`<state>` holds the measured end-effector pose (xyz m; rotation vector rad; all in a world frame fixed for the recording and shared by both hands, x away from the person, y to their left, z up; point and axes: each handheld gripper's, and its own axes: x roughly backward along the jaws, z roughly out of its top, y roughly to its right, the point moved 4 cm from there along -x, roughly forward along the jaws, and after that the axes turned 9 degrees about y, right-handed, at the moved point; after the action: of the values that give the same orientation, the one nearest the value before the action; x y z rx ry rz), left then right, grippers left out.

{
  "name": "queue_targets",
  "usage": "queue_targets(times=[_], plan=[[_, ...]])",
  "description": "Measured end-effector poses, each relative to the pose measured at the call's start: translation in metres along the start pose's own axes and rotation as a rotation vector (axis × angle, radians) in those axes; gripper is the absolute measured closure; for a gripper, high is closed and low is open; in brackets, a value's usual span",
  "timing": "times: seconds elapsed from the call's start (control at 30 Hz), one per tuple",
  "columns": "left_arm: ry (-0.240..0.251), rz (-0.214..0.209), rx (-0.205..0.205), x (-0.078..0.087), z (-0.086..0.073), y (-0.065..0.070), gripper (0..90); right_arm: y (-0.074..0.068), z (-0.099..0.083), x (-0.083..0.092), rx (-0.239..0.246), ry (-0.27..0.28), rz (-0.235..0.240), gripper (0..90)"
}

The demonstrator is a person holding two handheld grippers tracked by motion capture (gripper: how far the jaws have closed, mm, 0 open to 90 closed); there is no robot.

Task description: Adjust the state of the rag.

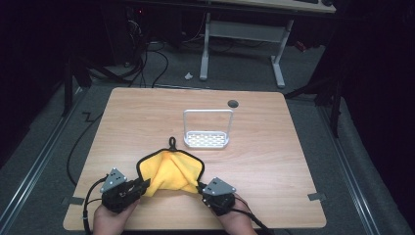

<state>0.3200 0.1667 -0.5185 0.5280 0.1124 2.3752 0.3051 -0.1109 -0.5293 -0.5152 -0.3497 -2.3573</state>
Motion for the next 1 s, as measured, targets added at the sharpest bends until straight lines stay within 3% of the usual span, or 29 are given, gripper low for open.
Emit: queue_targets(times=[0.1, 0.17, 0.27, 0.37, 0.43, 0.5, 0.57, 0.6, 0.67, 0.73, 0.87, 0.93, 1.0], plan=[[0.010, -0.038, -0.002, -0.001, 0.000, 0.008, 83.8, 0.019, -0.003, 0.020, -0.024, 0.020, -0.049, 83.1], [0.020, -0.091, -0.003, -0.004, 0.000, 0.020, 85.1, 0.032, -0.009, 0.032, -0.037, 0.016, -0.081, 82.9], [0.017, -0.185, -0.059, -0.012, 0.000, 0.049, 85.5, 0.055, -0.028, 0.051, -0.065, -0.013, -0.141, 81.4], [0.003, -0.247, -0.100, -0.021, -0.003, 0.074, 85.4, 0.074, -0.051, 0.059, -0.116, -0.071, -0.191, 71.5], [-0.019, -0.270, -0.109, -0.030, -0.007, 0.087, 85.2, 0.080, -0.056, 0.064, -0.160, -0.087, -0.217, 61.0], [-0.027, -0.273, -0.110, -0.036, -0.009, 0.091, 84.8, 0.077, -0.051, 0.075, -0.176, -0.049, -0.230, 55.4], [-0.029, -0.277, -0.103, -0.037, -0.009, 0.091, 84.8, 0.073, -0.048, 0.082, -0.171, -0.024, -0.234, 58.0], [-0.033, -0.278, -0.098, -0.039, -0.011, 0.092, 84.7, 0.059, -0.048, 0.089, -0.146, -0.020, -0.181, 66.8], [-0.044, -0.279, -0.096, -0.041, -0.013, 0.091, 84.7, 0.049, -0.054, 0.085, -0.140, -0.058, -0.136, 69.0], [-0.045, -0.279, -0.092, -0.041, -0.014, 0.092, 84.7, 0.046, -0.059, 0.073, -0.122, -0.104, -0.126, 70.4], [-0.039, -0.277, -0.108, -0.035, -0.014, 0.092, 84.6, 0.056, -0.052, 0.038, -0.114, -0.159, -0.141, 72.3], [-0.043, -0.282, -0.104, -0.035, -0.016, 0.092, 84.4, 0.064, -0.043, 0.016, -0.102, -0.167, -0.143, 72.5], [-0.050, -0.290, -0.100, -0.036, -0.018, 0.093, 83.7, 0.072, -0.033, -0.009, -0.122, -0.166, -0.144, 71.9]])
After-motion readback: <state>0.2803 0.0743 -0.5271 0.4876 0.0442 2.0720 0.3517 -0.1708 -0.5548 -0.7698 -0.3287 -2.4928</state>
